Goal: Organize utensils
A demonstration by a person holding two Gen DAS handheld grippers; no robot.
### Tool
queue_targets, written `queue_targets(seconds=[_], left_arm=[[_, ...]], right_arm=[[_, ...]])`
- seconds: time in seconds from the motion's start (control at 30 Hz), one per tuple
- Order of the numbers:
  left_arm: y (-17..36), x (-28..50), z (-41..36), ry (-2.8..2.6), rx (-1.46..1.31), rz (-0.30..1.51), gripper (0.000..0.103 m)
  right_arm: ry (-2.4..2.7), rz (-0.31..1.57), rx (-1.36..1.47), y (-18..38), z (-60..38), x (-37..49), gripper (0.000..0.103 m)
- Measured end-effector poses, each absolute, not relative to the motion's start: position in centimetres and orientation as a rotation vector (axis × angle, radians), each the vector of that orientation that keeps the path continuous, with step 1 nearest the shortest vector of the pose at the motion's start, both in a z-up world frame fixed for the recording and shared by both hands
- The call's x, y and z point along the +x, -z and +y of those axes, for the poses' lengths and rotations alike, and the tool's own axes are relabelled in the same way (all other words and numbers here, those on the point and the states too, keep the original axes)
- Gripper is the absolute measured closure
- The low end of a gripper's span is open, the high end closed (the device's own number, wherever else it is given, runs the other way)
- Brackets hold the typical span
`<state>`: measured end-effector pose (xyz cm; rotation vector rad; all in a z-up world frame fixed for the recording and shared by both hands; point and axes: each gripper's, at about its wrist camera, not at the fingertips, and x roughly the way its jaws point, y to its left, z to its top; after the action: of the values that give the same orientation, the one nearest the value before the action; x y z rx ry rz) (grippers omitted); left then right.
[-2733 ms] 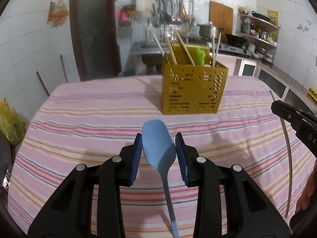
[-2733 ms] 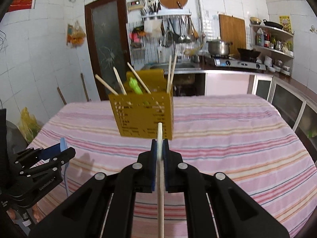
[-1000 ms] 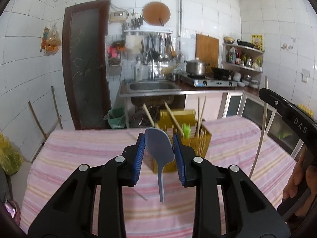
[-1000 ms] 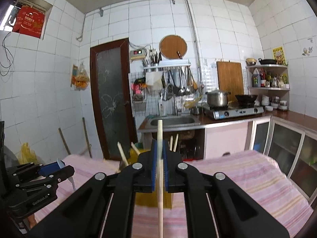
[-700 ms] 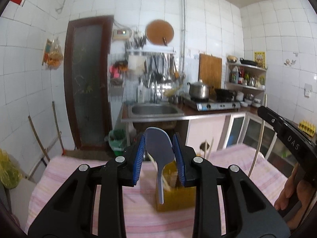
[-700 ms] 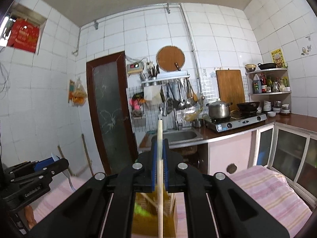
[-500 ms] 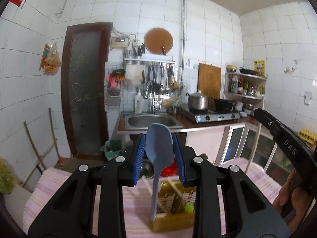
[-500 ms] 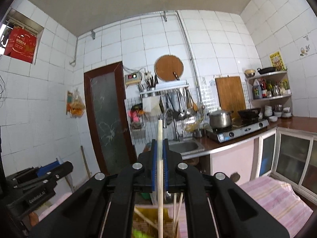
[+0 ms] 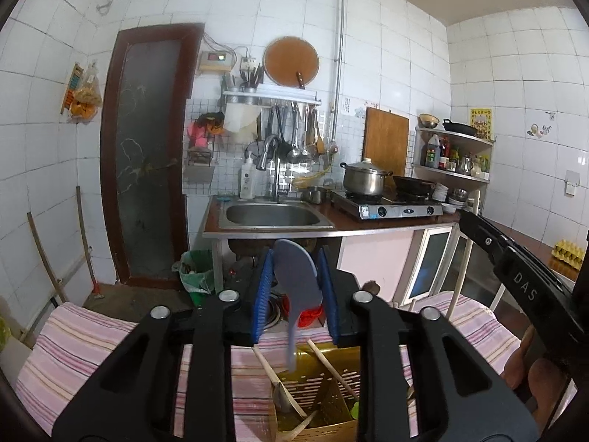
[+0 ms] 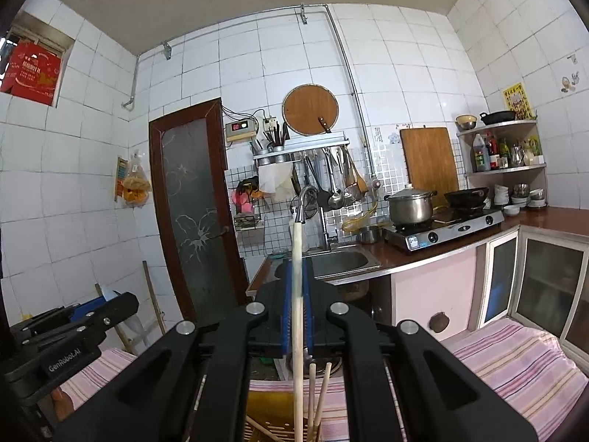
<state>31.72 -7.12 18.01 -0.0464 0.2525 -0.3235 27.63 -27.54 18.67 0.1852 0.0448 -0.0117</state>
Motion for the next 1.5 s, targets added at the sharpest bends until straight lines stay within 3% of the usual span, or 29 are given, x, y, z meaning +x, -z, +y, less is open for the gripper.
queue_targets(seconds=[0.03,0.2,0.3,0.6,0.67,0.73,0.87,0.93,0.97,1.0,1.13,1.23,1.3,1.4,1.5], left_arm=[[-17.8,31.8,-7.3,0.327,-0.043,0.262,0.097],[-15.9,32.9,-8.3,0.334,-0.025,0.297,0.097],[-15.0,33.7,-7.9,0.347,-0.044,0.331,0.103],[-14.8,33.8,-4.9,0.291,-0.051,0.339,0.102],[-14.4,33.8,-3.3,0.254,-0.061,0.362,0.087],[-13.5,33.7,-1.2,0.207,-0.077,0.398,0.062],[-11.8,32.9,2.8,0.101,-0.066,0.441,0.047],[-11.0,32.2,4.6,0.059,-0.076,0.469,0.034],[-10.5,31.5,5.4,0.042,-0.086,0.474,0.031],[-10.4,31.0,5.9,0.035,-0.091,0.474,0.024],[-9.9,26.9,6.4,0.009,-0.070,0.431,0.006],[-10.1,23.4,5.7,0.014,-0.042,0.400,0.005],[-10.1,20.8,5.4,0.031,-0.042,0.390,0.005],[-9.7,17.0,5.1,0.066,-0.063,0.383,0.005],[-8.5,13.1,4.4,0.077,-0.076,0.369,0.005]], right_arm=[[0.011,0.047,0.181,-18.6,-27.5,27.7,0.097],[0.012,0.089,0.161,-17.3,-27.3,28.5,0.097],[0.011,0.115,0.159,-16.4,-27.5,28.9,0.097],[-0.012,0.185,0.154,-14.2,-27.5,30.2,0.097],[-0.014,0.208,0.149,-13.6,-27.5,30.5,0.097],[-0.020,0.256,0.165,-12.8,-27.6,31.1,0.097],[-0.011,0.298,0.140,-11.8,-27.3,30.9,0.095],[-0.006,0.326,0.135,-11.5,-27.1,30.7,0.070],[0.003,0.320,0.142,-11.5,-27.2,30.1,0.036],[0.015,0.305,0.139,-11.6,-27.2,29.4,0.031],[0.031,0.306,0.123,-12.1,-27.0,26.7,0.031],[0.039,0.294,0.117,-12.7,-26.7,23.5,0.025],[0.035,0.276,0.108,-12.8,-26.3,20.7,0.014],[0.035,0.252,0.069,-12.2,-25.1,16.2,0.006],[0.022,0.255,0.056,-10.5,-23.9,12.0,0.004]])
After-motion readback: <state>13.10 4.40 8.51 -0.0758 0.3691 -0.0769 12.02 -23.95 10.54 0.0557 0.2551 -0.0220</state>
